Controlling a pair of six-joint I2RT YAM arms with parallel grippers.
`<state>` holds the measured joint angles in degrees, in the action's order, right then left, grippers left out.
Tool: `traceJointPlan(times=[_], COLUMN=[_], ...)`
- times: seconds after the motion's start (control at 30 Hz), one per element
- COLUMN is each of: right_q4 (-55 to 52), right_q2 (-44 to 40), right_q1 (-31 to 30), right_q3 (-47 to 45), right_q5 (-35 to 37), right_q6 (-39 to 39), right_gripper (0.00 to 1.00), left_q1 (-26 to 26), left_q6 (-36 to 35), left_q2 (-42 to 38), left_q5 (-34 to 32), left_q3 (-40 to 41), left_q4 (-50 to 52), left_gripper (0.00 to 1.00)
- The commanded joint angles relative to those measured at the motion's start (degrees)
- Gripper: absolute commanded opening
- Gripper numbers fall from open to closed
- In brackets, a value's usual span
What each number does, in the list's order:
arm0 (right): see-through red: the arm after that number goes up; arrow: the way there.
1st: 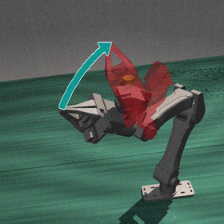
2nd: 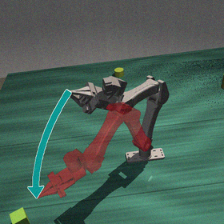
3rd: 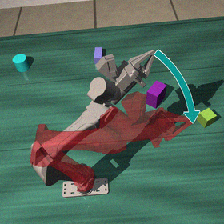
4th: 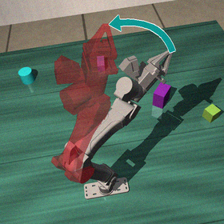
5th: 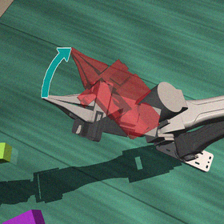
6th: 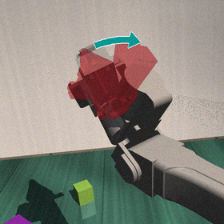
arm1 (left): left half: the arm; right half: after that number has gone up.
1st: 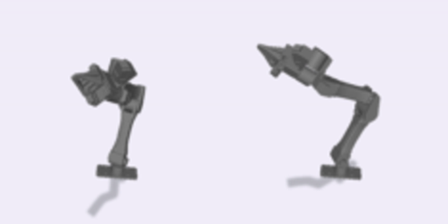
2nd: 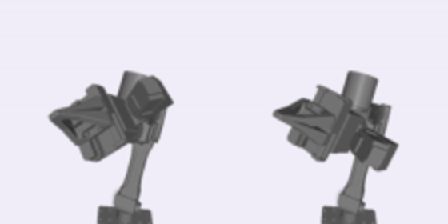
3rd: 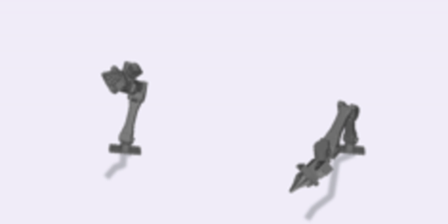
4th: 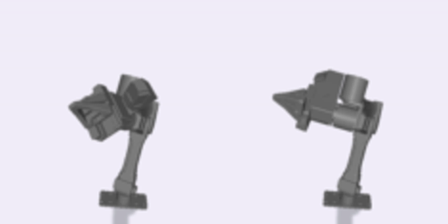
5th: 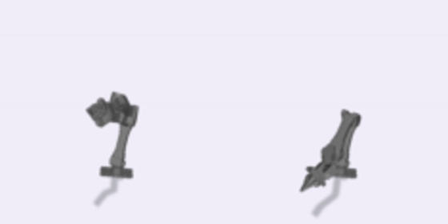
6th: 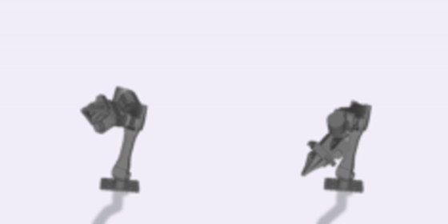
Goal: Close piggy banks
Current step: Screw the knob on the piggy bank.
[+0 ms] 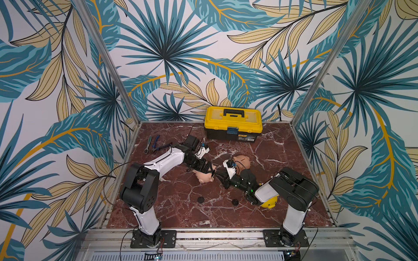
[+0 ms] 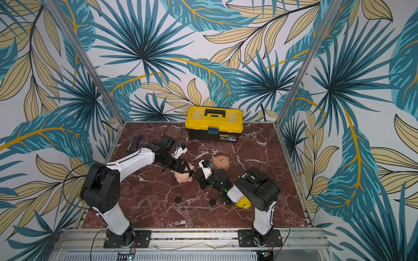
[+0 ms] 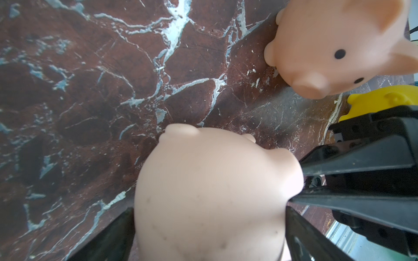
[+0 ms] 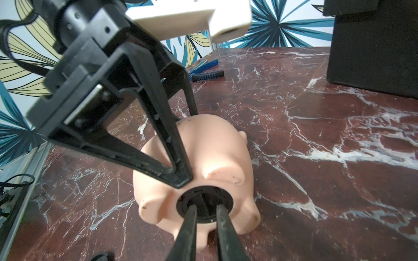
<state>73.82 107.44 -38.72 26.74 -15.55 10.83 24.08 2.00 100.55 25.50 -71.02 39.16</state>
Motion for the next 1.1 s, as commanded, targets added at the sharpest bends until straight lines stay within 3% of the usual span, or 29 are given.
traceJointPlan(times=[0.0,0.93,1.07], right_q4=[7.0,8.0,8.0], right_q2=[3.2,9.0,9.1], right_q1=[0.1,-1.1,-1.3], right_q3=[-0.4,3.4,3.8], right_q5=[-2.0,-1.8,-1.7], right_q6=[-2.0,-6.3,-7.9], right_gripper=[0.19,0.13,0.07], left_q1=[0.3,0.4,0.3], left_q6=[0.3,0.2,0.1], left_q2=[-0.9,-0.5,-0.5], left_q5=[0.8,1.5,1.9], left_q3=[1.5,1.7,1.7], left_q4=[-0.7,-0.7,-0.7], left_gripper=[1.0,0.99,0.99])
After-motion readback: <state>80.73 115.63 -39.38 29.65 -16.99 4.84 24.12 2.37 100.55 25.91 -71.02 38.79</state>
